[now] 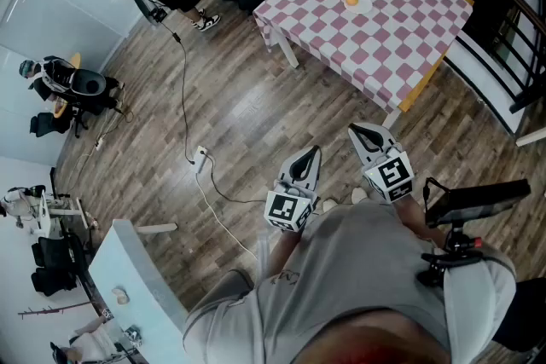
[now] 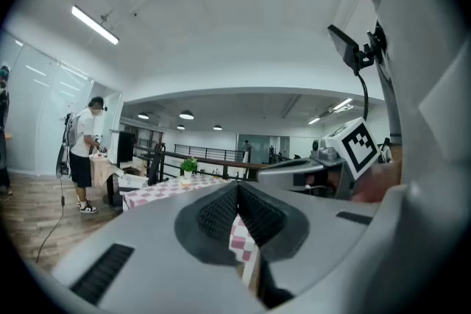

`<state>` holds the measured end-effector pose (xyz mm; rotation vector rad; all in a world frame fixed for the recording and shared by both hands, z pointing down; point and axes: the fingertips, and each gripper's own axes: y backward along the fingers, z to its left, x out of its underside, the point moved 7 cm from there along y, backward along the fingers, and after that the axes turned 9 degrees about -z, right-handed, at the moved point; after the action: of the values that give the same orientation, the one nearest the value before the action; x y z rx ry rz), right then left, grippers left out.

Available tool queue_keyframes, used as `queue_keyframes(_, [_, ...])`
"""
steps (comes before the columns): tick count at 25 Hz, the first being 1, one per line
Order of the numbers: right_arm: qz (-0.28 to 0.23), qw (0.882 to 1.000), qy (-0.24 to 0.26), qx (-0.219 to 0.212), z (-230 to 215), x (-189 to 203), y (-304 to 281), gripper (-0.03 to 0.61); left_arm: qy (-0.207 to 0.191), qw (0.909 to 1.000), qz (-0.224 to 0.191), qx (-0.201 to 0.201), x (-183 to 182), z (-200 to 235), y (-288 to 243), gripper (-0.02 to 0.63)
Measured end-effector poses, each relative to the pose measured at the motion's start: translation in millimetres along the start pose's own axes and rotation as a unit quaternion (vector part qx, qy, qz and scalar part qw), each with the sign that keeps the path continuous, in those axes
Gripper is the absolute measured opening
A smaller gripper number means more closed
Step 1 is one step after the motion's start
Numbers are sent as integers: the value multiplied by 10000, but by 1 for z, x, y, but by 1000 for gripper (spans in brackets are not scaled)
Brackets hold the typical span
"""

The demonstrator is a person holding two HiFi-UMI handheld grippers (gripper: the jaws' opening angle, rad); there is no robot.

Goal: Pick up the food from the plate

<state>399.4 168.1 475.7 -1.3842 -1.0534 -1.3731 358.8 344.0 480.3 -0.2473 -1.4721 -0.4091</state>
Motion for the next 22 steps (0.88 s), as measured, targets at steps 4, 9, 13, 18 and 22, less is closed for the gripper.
queue_keyframes(4, [-216, 9994, -118, -253, 25, 0, 2, 15, -148, 9992, -159, -325, -4, -3, 12, 5])
queue_keyframes(9, [-360, 9961, 3, -809, 44, -10, 13, 14, 66, 9970, -237, -731, -1, -19, 28, 5])
queue_keyframes(13, [-474, 9937, -158, -1004, 41, -14, 12, 14, 300, 9922, -392, -1145, -8, -19, 35, 5])
queue_keyframes(18, [-692, 9887, -342, -1288, 36, -9, 2, 15, 160, 9868, -466, -1541, -13, -29, 42, 5])
queue_keyframes(22, [-728, 9894, -344, -1206, 34, -8, 1, 15, 245, 9867, -236, -1591, -3, -41, 46, 5])
